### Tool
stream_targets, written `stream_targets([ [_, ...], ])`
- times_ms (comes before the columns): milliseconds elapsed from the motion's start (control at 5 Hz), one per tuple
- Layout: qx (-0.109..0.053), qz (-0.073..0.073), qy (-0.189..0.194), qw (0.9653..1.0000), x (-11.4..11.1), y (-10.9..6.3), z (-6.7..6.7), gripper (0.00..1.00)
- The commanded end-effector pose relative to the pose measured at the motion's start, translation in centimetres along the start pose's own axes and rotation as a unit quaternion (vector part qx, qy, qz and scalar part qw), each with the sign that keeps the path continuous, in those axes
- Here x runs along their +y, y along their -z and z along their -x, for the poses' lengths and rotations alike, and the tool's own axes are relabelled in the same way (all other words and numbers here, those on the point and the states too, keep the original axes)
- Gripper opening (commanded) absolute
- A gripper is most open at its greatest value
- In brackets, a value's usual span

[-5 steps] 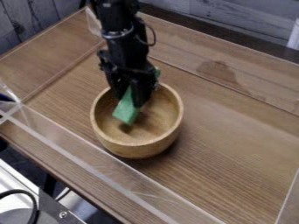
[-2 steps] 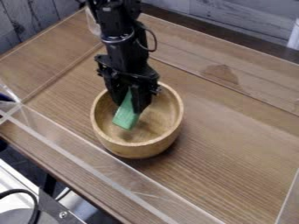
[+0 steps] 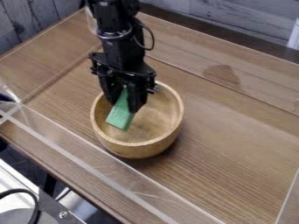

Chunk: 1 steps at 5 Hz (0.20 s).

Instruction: Put the green block in the brown bowl

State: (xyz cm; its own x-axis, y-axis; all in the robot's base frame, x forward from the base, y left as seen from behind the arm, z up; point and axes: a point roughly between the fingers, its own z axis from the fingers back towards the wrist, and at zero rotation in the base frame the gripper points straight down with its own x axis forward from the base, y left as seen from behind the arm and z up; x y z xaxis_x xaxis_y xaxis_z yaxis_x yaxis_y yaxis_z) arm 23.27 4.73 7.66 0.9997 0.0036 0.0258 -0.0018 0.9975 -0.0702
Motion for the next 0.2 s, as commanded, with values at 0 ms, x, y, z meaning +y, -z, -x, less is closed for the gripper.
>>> stream_targets([
  [0,-0.040,-0.005,0.012,0.9991,-0.11,-1.86,-1.26,0.00],
])
